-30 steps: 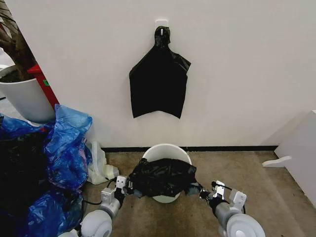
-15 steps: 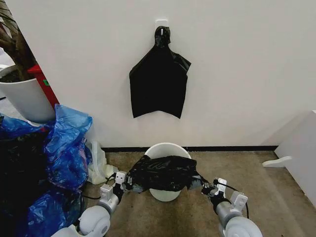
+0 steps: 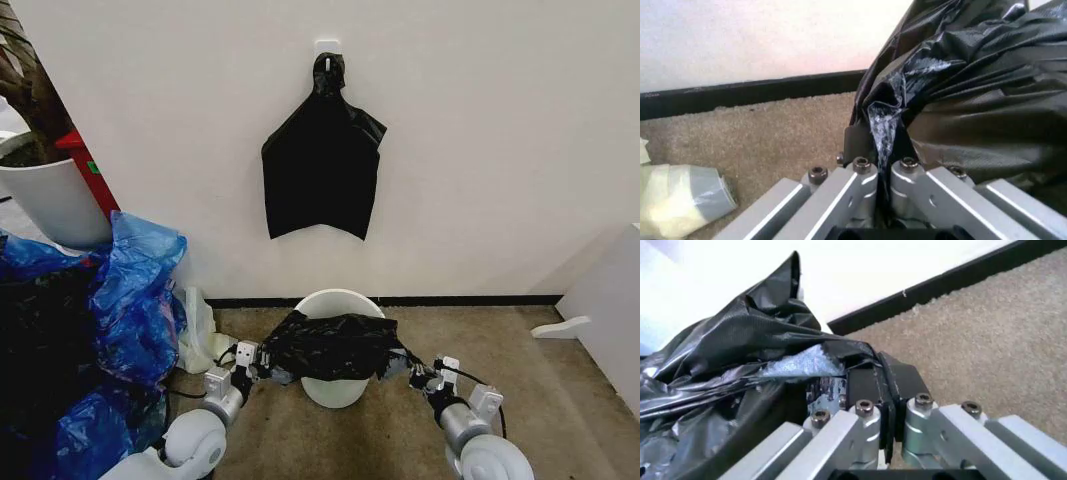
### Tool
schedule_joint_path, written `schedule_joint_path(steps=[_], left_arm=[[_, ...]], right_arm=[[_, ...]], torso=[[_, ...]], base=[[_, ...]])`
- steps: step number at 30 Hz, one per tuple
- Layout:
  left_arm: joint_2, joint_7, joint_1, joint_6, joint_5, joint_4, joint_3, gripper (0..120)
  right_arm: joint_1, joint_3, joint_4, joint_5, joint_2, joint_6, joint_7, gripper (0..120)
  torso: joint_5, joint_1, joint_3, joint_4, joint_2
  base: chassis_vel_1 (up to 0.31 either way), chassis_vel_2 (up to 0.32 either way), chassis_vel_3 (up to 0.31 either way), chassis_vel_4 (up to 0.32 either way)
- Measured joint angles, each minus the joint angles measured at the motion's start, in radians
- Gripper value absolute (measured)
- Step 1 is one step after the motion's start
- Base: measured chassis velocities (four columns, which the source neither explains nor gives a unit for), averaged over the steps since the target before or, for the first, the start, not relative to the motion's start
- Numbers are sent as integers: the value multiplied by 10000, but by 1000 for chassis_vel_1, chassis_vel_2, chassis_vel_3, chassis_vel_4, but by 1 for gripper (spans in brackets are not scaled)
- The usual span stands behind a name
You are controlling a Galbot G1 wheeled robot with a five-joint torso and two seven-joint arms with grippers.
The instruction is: Place the garbage bag over the trash bin.
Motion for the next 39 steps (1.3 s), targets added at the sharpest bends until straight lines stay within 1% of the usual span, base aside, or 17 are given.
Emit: schedule_joint_path(steps=[7, 13, 20, 24, 26, 27, 28, 29, 32, 33, 34, 35, 36, 37, 38, 39], left_arm=[[-123, 39, -189, 59, -166, 118, 93, 0], [-85, 78, -78, 63, -165, -5, 32, 0], [-90, 126, -87, 71, -186, 41, -73, 0], [-292, 69, -300, 144, -432, 167, -256, 0], [-350, 61, -334, 202, -450, 217, -291, 0], [-388, 55, -317, 213, -419, 227, -293, 1], [-388, 55, -317, 213, -419, 227, -293, 1], [-405, 50, -177, 224, -354, 134, -294, 8], [-358, 162, 336, 227, -24, -115, -399, 19], [-326, 174, 451, 231, 110, -163, -458, 22], [-326, 174, 451, 231, 110, -163, -458, 22], [-289, 174, 534, 249, 198, -254, -511, 28], [-246, 194, 635, 246, 336, -399, -638, 33], [-229, 216, 679, 232, 405, -466, -703, 36], [-190, 230, 778, 151, 607, -604, -844, 41], [-161, 238, 830, 120, 690, -687, -911, 43]], right_arm=[[240, 106, -564, -147, 99, 199, -1054, 0], [320, 157, -593, -163, 218, 223, -1358, 0], [418, 190, -659, -156, 281, 154, -1394, 0], [464, 250, -694, -146, 318, 23, -1471, 0], [458, 278, -701, -146, 336, -43, -1543, 5], [458, 286, -715, -157, 352, -79, -1581, 10], [458, 286, -715, -157, 352, -79, -1581, 10], [412, 286, -698, -176, 355, -91, -1584, 15], [138, 344, -402, -211, 310, -121, -1592, 28], [67, 385, -311, -255, 292, -139, -1613, 32], [67, 385, -311, -255, 292, -139, -1613, 32], [11, 420, -208, -293, 269, -148, -1617, 35], [-66, 469, -8, -313, 218, -169, -1556, 41], [-103, 490, 104, -326, 193, -186, -1483, 43], [-209, 542, 380, -384, 134, -238, -1286, 49], [-275, 576, 520, -418, 104, -279, -1171, 52]], torso=[[-1, 0, 0, 0, 0], [-1, 0, 0, 0, 0], [-1, 0, 0, 0, 0], [-1, 0, 0, -1, 0], [-2, 0, 0, -1, 0], [-1, 0, 0, -1, 0], [-1, 0, 0, -1, 0], [-1, 0, 0, 1, 0], [-1, 0, -1, 1, 0], [-2, 0, -1, 1, 0], [-2, 0, -1, 1, 0], [-1, 0, -1, 1, 0], [-1, 0, -1, -1, 0], [-1, 0, -1, -1, 0], [-2, 0, -1, 0, 0], [-1, 0, -1, 0, 0]], base=[[0, 0, 0, 0], [0, 0, 0, 0], [0, 0, 0, 0], [0, 0, 0, 0], [0, 0, 0, 0], [0, 0, 0, 0], [0, 0, 0, 0], [0, 0, 0, 0], [0, 0, 0, 0], [0, 0, 0, 0], [0, 0, 0, 0], [0, 0, 0, 0], [0, 0, 0, 0], [0, 0, 0, 0], [0, 0, 0, 0], [0, 0, 0, 0]])
